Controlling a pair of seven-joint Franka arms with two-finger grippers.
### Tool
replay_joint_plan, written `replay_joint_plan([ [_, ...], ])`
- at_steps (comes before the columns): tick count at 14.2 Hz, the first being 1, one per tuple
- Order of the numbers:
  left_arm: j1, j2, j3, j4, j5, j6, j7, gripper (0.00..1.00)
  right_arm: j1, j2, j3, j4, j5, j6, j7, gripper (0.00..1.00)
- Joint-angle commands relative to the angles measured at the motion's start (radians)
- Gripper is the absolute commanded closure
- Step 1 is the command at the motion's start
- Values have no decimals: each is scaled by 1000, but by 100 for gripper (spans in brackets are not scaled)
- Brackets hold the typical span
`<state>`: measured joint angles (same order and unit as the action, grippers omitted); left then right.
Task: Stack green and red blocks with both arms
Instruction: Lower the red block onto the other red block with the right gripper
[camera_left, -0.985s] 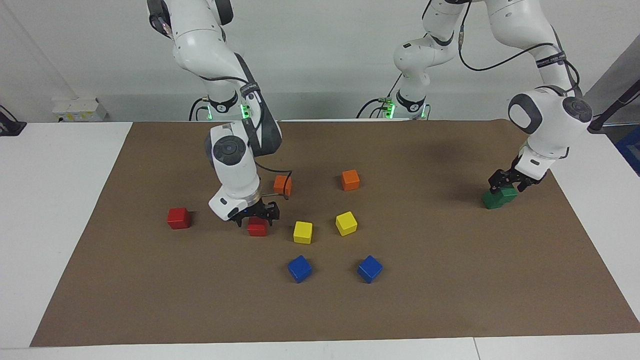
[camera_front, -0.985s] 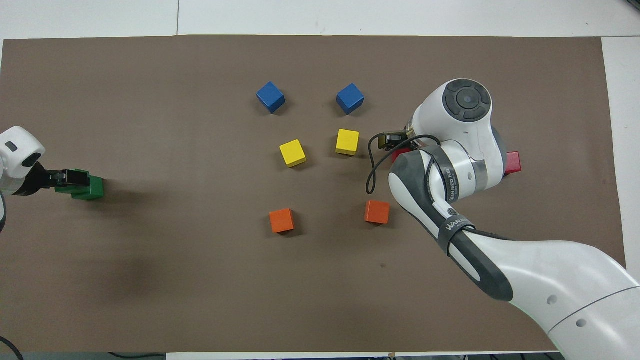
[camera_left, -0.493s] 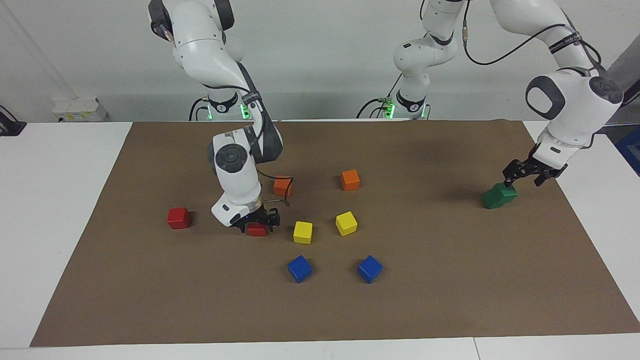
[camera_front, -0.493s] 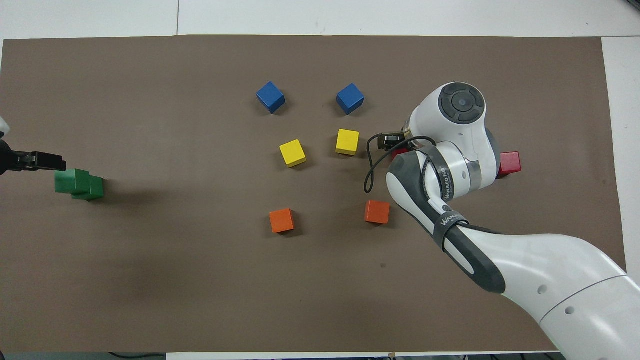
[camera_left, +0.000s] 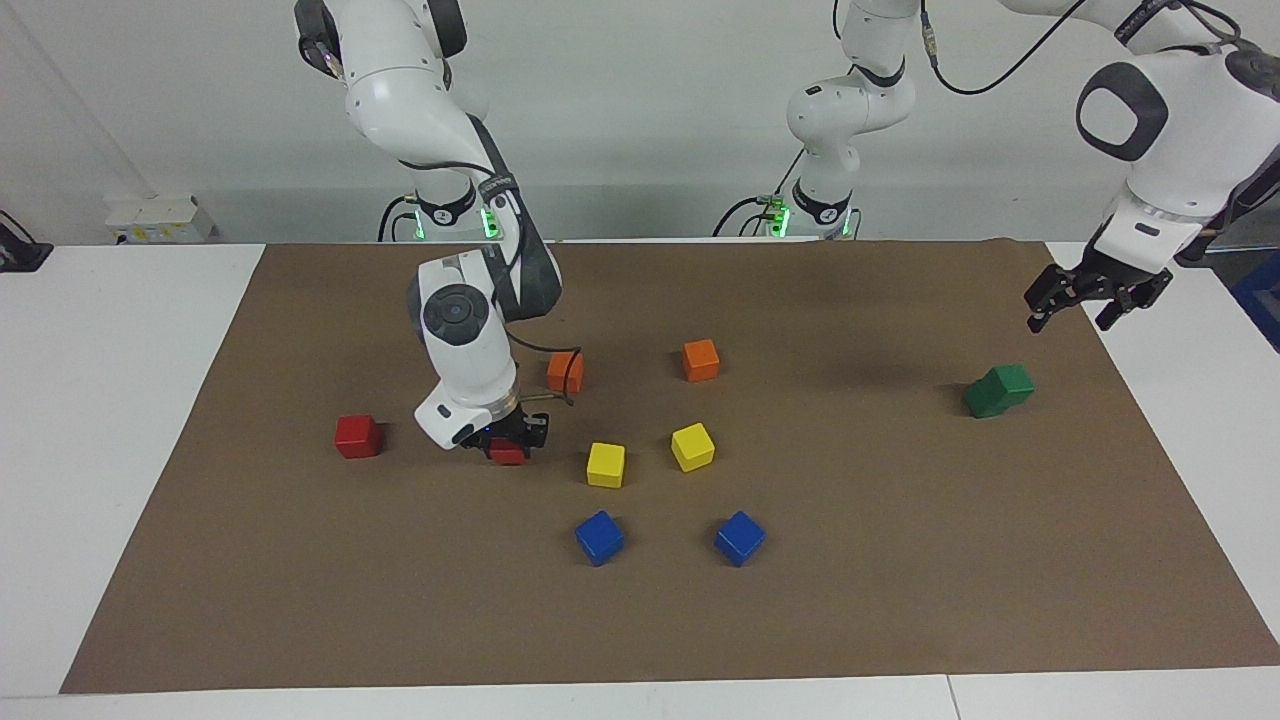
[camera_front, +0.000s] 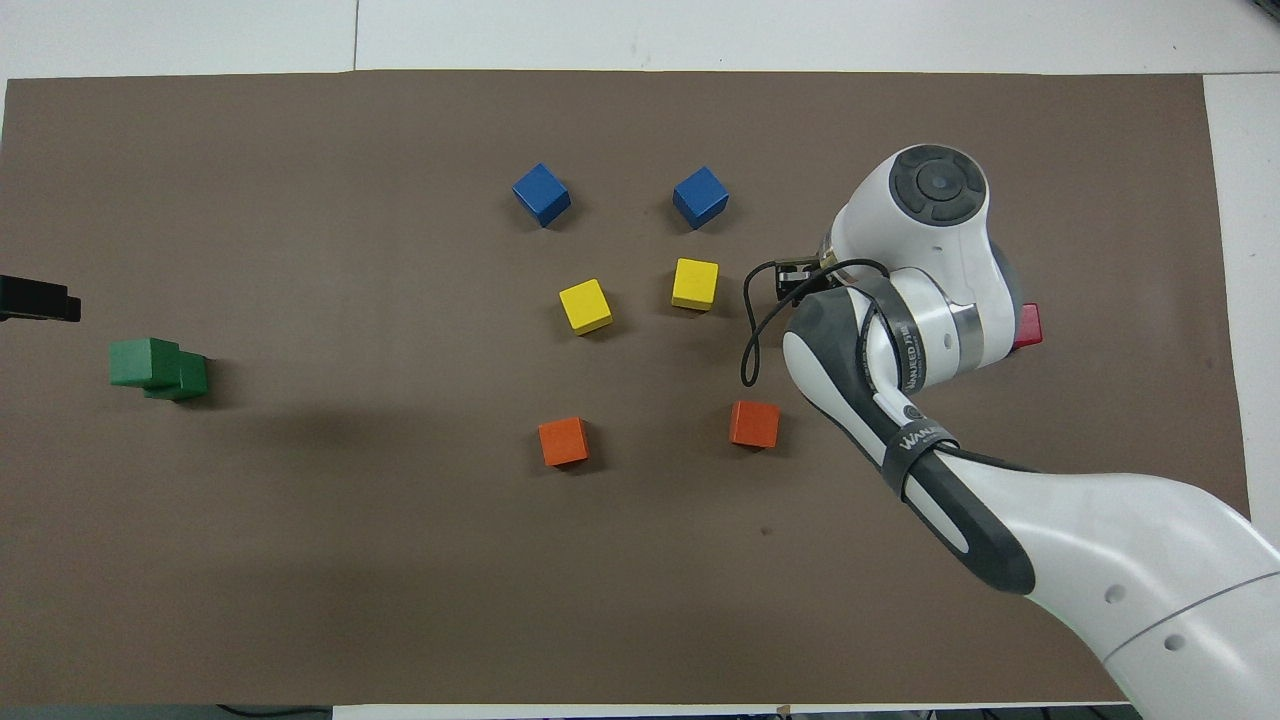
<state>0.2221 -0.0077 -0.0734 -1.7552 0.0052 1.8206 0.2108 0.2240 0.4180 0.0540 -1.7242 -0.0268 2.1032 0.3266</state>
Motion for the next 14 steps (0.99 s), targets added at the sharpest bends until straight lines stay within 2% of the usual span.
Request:
replay_joint_plan([
  [1,-21,-6,-2,103,-13,-162,-51,0,-67,-137,3,9,2,-132,-47,100],
  [3,-23,-18,-14,114,-14,-220,-99,0,-147,-186,3,3,2,-187,-201,100],
  [6,-33,-26,-32,160,-14,-279,-149,0,-260,-206,1,-9,2,-212,-406,100],
  [9,-49,-28,-31,201,-11,-357,-149,0,-316,-216,1,-52,4,-155,-420,100],
  [12,-93,-28,-16,203,-7,-347,-149,0,-351,-229,1,-150,2,-7,-419,100],
  [14,-109,-44,-5,191,-8,-314,-160,0,-365,-228,1,-172,2,14,-422,100],
])
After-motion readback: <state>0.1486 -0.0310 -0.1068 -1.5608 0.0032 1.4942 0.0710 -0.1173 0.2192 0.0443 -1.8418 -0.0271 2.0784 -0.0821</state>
